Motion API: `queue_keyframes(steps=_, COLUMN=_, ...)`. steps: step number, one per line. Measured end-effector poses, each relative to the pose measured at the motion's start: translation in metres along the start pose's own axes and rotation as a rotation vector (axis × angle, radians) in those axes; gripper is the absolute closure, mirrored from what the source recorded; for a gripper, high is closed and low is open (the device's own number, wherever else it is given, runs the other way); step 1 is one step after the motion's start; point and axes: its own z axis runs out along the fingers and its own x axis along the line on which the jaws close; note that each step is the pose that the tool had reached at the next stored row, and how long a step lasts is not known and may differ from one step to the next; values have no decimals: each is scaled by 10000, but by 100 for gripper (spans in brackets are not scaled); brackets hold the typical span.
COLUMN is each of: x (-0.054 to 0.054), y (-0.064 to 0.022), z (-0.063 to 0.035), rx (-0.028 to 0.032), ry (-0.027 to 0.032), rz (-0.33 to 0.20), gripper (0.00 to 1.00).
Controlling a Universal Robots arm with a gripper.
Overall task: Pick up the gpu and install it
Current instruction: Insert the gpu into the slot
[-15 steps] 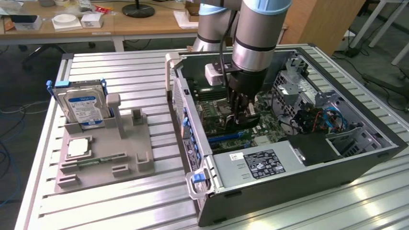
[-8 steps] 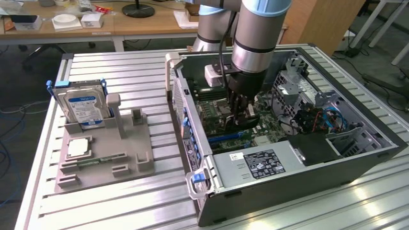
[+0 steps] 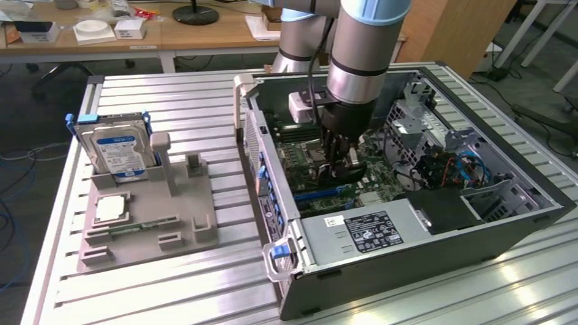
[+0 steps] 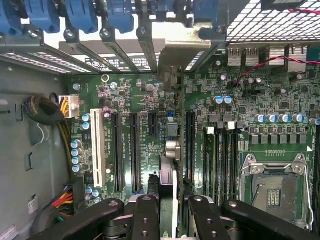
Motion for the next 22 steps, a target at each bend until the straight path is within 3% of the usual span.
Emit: queue_keyframes(steps=22, x=46, y=37, z=13, rx=1, ry=-2, rz=1, gripper=73)
